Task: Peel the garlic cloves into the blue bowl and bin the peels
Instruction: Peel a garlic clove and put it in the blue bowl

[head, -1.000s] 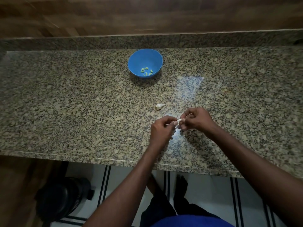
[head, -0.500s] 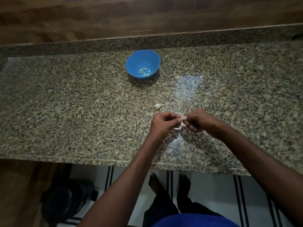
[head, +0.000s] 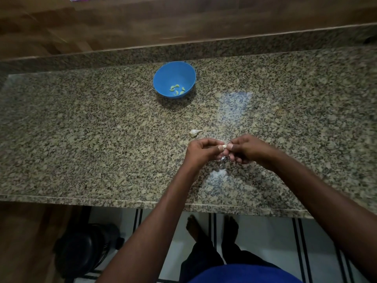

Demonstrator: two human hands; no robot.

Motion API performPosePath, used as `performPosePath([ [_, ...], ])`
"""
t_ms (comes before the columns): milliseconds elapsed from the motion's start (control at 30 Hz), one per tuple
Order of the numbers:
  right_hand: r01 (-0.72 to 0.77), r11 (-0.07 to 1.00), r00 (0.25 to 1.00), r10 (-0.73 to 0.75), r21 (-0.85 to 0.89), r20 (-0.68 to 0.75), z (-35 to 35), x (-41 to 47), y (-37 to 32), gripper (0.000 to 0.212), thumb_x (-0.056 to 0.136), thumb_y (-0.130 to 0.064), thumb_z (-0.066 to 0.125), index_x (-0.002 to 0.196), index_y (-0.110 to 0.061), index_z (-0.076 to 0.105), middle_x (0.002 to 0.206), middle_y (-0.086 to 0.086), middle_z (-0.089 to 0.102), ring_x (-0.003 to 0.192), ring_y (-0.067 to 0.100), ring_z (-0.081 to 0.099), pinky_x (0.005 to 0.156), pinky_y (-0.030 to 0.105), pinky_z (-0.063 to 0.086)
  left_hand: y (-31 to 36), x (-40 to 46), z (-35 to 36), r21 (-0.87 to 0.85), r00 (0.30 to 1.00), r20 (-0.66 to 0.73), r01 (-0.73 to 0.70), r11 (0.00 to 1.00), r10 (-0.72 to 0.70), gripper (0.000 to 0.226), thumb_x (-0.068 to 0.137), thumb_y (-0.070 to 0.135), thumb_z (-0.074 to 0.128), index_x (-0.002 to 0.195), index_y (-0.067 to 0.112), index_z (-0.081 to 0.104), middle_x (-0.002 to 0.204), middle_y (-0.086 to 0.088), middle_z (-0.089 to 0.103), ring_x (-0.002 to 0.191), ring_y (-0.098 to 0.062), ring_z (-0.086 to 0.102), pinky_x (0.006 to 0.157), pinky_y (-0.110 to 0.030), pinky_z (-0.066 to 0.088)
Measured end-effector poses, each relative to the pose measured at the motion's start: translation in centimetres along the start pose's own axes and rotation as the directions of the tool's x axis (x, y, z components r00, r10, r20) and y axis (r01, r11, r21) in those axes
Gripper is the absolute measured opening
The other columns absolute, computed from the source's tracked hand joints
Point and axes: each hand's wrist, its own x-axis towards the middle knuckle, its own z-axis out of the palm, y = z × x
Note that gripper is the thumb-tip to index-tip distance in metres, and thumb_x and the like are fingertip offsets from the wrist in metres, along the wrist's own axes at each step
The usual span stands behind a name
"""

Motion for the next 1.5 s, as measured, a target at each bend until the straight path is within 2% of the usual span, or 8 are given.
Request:
performPosePath([
  [333, 0.095, 0.96, 0.98, -0.137, -0.264, -0.142, 0.2, 0.5, 0.6, 0.024, 0.103, -0.012, 0.057, 0.085, -0.008, 0.072, 0.062, 0.006, 0.07, 0.046, 0.011, 0.057, 0.047, 0.024, 0.045, 0.6, 0.8, 0.5, -0.119, 0.975, -0.014, 0.218, 0.969, -0.221, 0.007, 0.095, -0.004, 0.064, 0.092, -0.002, 0.07, 0.072, -0.007, 0.074, 0.06, -0.011, 0.069, 0.062, -0.02, 0.059],
  [533, 0.139, 0.922, 0.966, -0.206, -0.36, -0.157, 0.2, 0.5, 1.0, 0.026, 0.102, -0.016, 0.062, 0.079, -0.01, 0.072, 0.062, 0.007, 0.072, 0.046, 0.011, 0.06, 0.049, 0.027, 0.049, 0.5, 1.0, 0.4, -0.052, 0.975, 0.069, 0.214, 0.975, -0.211, 0.022, 0.092, 0.004, 0.072, 0.109, -0.01, 0.068, 0.094, -0.018, 0.077, 0.083, -0.022, 0.076, 0.072, -0.025, 0.062],
  [733, -0.01, 0.996, 0.997, 0.017, 0.094, -0.076, 0.2, 0.1, 1.0, 0.032, 0.103, -0.011, 0.051, 0.075, -0.004, 0.065, 0.056, 0.005, 0.059, 0.044, 0.013, 0.047, 0.041, 0.021, 0.035, 0.3, 0.9, 0.6, -0.042, 0.988, 0.065, 0.143, 0.989, -0.14, 0.012, 0.088, -0.007, 0.071, 0.098, -0.002, 0.075, 0.094, -0.018, 0.077, 0.085, -0.023, 0.076, 0.079, -0.028, 0.063],
  [867, -0.27, 0.85, 0.963, 0.248, 0.453, 0.108, -0.3, 1.2, 1.3, 0.022, 0.091, -0.005, 0.044, 0.07, -0.01, 0.051, 0.052, -0.003, 0.04, 0.039, 0.007, 0.03, 0.029, 0.017, 0.024, 0.0, 0.4, 1.0, 0.153, 1.0, 0.022, -0.005, 0.988, 0.002, 0.01, 0.088, -0.002, 0.075, 0.097, -0.001, 0.077, 0.092, -0.015, 0.078, 0.08, -0.024, 0.074, 0.081, -0.033, 0.063],
  [1033, -0.412, 0.741, 0.911, 0.333, 0.53, 0.243, -0.7, 1.7, 1.7, 0.017, 0.082, -0.006, 0.046, 0.066, -0.013, 0.05, 0.049, -0.006, 0.035, 0.036, 0.005, 0.026, 0.027, 0.018, 0.023, -0.5, -0.1, 1.5, 0.299, 0.993, -0.046, -0.09, 0.95, 0.109, 0.007, 0.086, 0.005, 0.08, 0.092, 0.003, 0.079, 0.08, -0.014, 0.077, 0.069, -0.021, 0.073, 0.077, -0.041, 0.063],
  [1267, -0.356, 0.907, 0.929, 0.369, 0.227, -0.016, 0.7, 1.7, 2.2, 0.032, 0.097, -0.008, 0.043, 0.068, -0.011, 0.055, 0.048, -0.003, 0.045, 0.033, 0.006, 0.032, 0.031, 0.015, 0.023, -0.9, 0.3, 2.5, 0.657, 0.964, -0.017, -0.188, 0.73, 0.264, 0.007, 0.09, 0.011, 0.078, 0.096, 0.008, 0.079, 0.083, -0.004, 0.077, 0.07, -0.012, 0.074, 0.065, -0.025, 0.063],
  [1367, -0.206, 0.961, 0.962, 0.234, 0.186, -0.14, 0.8, 0.3, 1.9, 0.028, 0.101, -0.012, 0.053, 0.081, -0.002, 0.068, 0.058, 0.005, 0.062, 0.042, 0.01, 0.046, 0.035, 0.018, 0.032, -0.9, 0.5, 1.9, 0.59, 0.97, -0.07, -0.147, 0.794, 0.232, 0.005, 0.09, 0.009, 0.077, 0.095, 0.008, 0.078, 0.079, -0.005, 0.077, 0.066, -0.016, 0.074, 0.064, -0.029, 0.063],
  [1500, -0.095, 0.986, 0.948, 0.048, -0.136, -0.314, 0.8, 0.1, 2.3, 0.026, 0.096, -0.023, 0.069, 0.078, -0.008, 0.078, 0.063, 0.003, 0.074, 0.047, 0.011, 0.061, 0.046, 0.021, 0.045, -1.9, 0.5, 0.6, 0.359, 0.984, -0.151, -0.035, 0.933, 0.095, 0.009, 0.09, 0.0, 0.075, 0.098, 0.0, 0.073, 0.078, -0.022, 0.074, 0.062, -0.026, 0.07, 0.06, -0.035, 0.063],
])
